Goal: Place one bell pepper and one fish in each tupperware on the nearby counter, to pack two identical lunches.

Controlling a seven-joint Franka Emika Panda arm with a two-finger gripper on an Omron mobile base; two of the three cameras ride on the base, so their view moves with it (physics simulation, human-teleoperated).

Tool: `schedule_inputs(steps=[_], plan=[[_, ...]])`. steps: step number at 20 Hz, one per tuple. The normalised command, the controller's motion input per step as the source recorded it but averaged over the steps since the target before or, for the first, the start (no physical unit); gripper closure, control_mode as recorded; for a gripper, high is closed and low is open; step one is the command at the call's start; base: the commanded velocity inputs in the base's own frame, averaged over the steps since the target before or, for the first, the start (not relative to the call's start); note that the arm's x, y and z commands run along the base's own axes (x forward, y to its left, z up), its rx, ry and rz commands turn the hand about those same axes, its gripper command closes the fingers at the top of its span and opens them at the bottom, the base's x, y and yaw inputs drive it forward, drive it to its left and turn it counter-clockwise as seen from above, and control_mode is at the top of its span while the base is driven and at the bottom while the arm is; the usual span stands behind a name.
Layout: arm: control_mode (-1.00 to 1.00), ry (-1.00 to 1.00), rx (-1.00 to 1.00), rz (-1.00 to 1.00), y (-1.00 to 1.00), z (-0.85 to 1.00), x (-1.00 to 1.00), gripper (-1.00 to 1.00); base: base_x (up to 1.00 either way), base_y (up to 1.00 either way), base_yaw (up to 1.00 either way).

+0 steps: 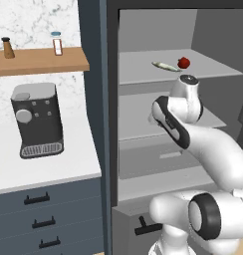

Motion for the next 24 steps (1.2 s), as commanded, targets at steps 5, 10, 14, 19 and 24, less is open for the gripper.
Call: schedule_inputs(steps=[5, 10, 14, 19, 24], plan=[[-1.0, 0.26, -0.01, 0.0, -0.03, 0.04, -1.0, 1.0, 0.0, 0.0, 0.0], [-1.0, 0.02, 0.0, 0.0, -0.09, -0.31, -0.96, 1.0, 0.0, 0.0, 0.0], [-1.0, 0.0, 0.0, 0.0, 0.0, -0.02, -0.58, 1.0, 0.0, 0.0, 0.0], [-1.0, 0.0, 0.0, 0.0, 0.0, 0.0, -0.47, 1.0, 0.0, 0.0, 0.0], [1.0, 0.0, 0.0, 0.0, 0.0, 0.0, 0.0, 1.0, -0.59, 0.24, 0.0]])
